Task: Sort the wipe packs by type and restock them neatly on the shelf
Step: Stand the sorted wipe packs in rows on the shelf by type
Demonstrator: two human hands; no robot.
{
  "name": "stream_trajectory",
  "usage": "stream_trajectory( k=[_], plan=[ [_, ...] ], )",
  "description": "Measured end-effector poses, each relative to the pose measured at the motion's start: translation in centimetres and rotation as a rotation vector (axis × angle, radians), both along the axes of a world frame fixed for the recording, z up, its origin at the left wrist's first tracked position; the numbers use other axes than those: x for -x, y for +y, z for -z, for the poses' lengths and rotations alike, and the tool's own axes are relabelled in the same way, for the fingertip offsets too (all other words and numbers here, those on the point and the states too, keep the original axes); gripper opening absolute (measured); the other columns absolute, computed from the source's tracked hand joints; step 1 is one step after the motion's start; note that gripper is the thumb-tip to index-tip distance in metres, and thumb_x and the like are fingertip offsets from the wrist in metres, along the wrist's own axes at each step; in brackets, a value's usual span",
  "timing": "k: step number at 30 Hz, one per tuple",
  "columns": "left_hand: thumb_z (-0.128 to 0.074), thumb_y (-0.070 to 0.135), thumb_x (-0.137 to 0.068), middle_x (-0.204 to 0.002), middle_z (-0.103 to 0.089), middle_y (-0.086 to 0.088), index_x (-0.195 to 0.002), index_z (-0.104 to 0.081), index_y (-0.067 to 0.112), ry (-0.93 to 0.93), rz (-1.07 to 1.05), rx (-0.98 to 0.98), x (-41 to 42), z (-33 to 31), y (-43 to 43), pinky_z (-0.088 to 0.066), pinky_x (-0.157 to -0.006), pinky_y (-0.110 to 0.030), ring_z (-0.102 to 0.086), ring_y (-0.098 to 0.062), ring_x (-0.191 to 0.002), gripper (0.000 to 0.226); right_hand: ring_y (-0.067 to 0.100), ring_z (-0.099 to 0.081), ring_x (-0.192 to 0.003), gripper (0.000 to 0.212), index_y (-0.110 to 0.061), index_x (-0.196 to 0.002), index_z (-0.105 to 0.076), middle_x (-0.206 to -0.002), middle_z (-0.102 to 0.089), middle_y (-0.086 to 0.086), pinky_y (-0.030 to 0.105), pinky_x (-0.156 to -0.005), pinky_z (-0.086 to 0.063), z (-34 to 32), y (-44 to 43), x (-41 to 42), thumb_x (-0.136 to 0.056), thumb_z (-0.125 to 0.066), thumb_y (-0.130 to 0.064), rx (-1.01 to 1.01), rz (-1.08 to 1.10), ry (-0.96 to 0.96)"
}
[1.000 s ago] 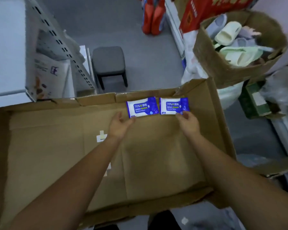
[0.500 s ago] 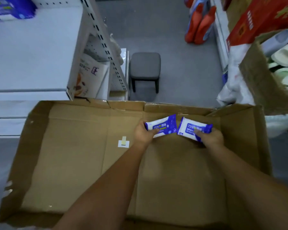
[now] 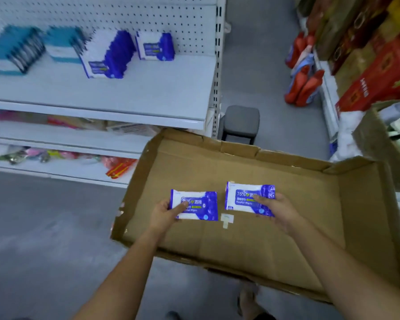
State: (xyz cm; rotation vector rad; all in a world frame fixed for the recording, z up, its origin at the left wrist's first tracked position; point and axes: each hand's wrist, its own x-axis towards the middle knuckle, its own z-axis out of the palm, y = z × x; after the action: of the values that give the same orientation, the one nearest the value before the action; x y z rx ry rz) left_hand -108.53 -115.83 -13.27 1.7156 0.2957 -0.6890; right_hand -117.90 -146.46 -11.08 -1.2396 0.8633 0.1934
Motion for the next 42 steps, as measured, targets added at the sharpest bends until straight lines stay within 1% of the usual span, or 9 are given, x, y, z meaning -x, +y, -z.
stream_trajectory(
  k=[3, 6, 8, 13, 23, 29, 34, 38, 42],
  plan=[
    [-0.077, 0.022, -0.087, -0.097, -0.078, -0.011, -0.106, -0.074, 0.008, -0.055, -0.009, 0.059, 1.5, -3.1, 6.8, -0.058, -0.087, -0.042, -0.074, -0.029, -0.094, 0.025, 0.023, -0.074, -0.076, 0.015, -0.004, -0.099, -0.069, -0.096, -0.076, 0.016, 0.035, -0.062, -0.061, -2.5, 6.8, -0.3, -0.085, -0.073, -0.003, 0.027, -0.039, -0.040],
    [-0.074, 0.017, -0.089, -0.094, -0.078, -0.007, -0.106, -0.073, 0.010, -0.112, -0.072, 0.087, 2.2, -6.3, 12.5, -0.060, -0.079, -0.033, -0.074, -0.020, -0.085, 0.018, 0.033, -0.072, -0.091, 0.025, -0.002, -0.106, -0.069, -0.100, -0.075, 0.018, 0.050, -0.086, -0.058, -4.6, 12.9, -0.1, -0.083, -0.076, -0.007, 0.056, -0.061, -0.061],
    [-0.073, 0.014, -0.089, -0.094, -0.078, -0.006, -0.105, -0.071, 0.011, -0.145, -0.098, 0.108, 2.0, -8.1, 15.7, -0.059, -0.070, -0.025, -0.074, -0.015, -0.081, 0.016, 0.032, -0.072, -0.092, 0.029, -0.002, -0.110, -0.068, -0.101, -0.075, 0.017, 0.048, -0.089, -0.057, -6.1, 16.0, -0.2, -0.083, -0.076, -0.007, 0.067, -0.060, -0.089],
    [-0.070, 0.013, -0.091, -0.096, -0.078, -0.004, -0.110, -0.066, 0.014, -0.189, -0.112, 0.125, 0.2, -11.1, 21.4, -0.060, -0.066, -0.027, -0.075, -0.016, -0.083, 0.020, 0.035, -0.071, -0.099, 0.029, -0.004, -0.110, -0.067, -0.102, -0.075, 0.015, 0.052, -0.095, -0.054, -8.5, 20.8, -1.2, -0.083, -0.077, -0.007, 0.104, -0.045, -0.138],
    [-0.074, 0.020, -0.088, -0.098, -0.078, -0.001, -0.110, -0.063, 0.021, -0.243, -0.104, 0.083, -9.4, -13.8, 26.1, -0.061, -0.073, -0.037, -0.075, -0.020, -0.091, 0.025, 0.023, -0.074, -0.094, 0.042, -0.015, -0.115, -0.064, -0.100, -0.076, 0.005, 0.049, -0.091, -0.057, -10.4, 25.2, -12.8, -0.079, -0.081, -0.028, 0.225, -0.115, -0.221],
    [-0.073, 0.018, -0.090, -0.095, -0.078, 0.002, -0.109, -0.062, 0.022, -0.271, -0.062, 0.083, -16.8, -16.4, 27.9, -0.061, -0.082, -0.044, -0.075, -0.020, -0.091, 0.022, 0.021, -0.073, -0.094, 0.035, -0.016, -0.111, -0.062, -0.102, -0.075, 0.005, 0.045, -0.089, -0.058, -12.6, 27.2, -20.3, -0.082, -0.078, -0.024, 0.244, -0.088, -0.267],
    [-0.072, 0.022, -0.090, -0.088, -0.077, 0.013, -0.108, -0.060, 0.026, -0.296, -0.013, 0.074, -21.5, -16.9, 28.4, -0.058, -0.064, -0.023, -0.074, -0.011, -0.087, 0.022, 0.020, -0.073, -0.094, 0.030, -0.015, -0.110, -0.063, -0.101, -0.075, 0.005, 0.037, -0.082, -0.059, -13.3, 28.5, -24.3, -0.084, -0.076, -0.022, 0.264, -0.035, -0.278],
    [-0.071, 0.020, -0.090, -0.088, -0.074, 0.015, -0.101, -0.058, 0.032, -0.287, 0.031, 0.087, -25.9, -16.8, 28.6, -0.056, -0.059, -0.019, -0.073, -0.002, -0.078, 0.021, 0.019, -0.072, -0.093, 0.026, -0.014, -0.110, -0.062, -0.103, -0.074, 0.006, 0.031, -0.076, -0.057, -13.3, 29.6, -27.2, -0.087, -0.074, -0.019, 0.303, 0.013, -0.268],
    [-0.069, 0.015, -0.091, -0.074, -0.072, 0.024, -0.100, -0.057, 0.031, -0.285, 0.114, 0.130, -30.7, -16.3, 29.8, -0.052, -0.052, -0.014, -0.070, 0.007, -0.072, 0.023, 0.021, -0.070, -0.098, 0.032, -0.015, -0.116, -0.060, -0.107, -0.072, 0.005, 0.030, -0.076, -0.057, -13.0, 30.9, -31.0, -0.087, -0.075, -0.017, 0.333, 0.130, -0.255]
  ],
)
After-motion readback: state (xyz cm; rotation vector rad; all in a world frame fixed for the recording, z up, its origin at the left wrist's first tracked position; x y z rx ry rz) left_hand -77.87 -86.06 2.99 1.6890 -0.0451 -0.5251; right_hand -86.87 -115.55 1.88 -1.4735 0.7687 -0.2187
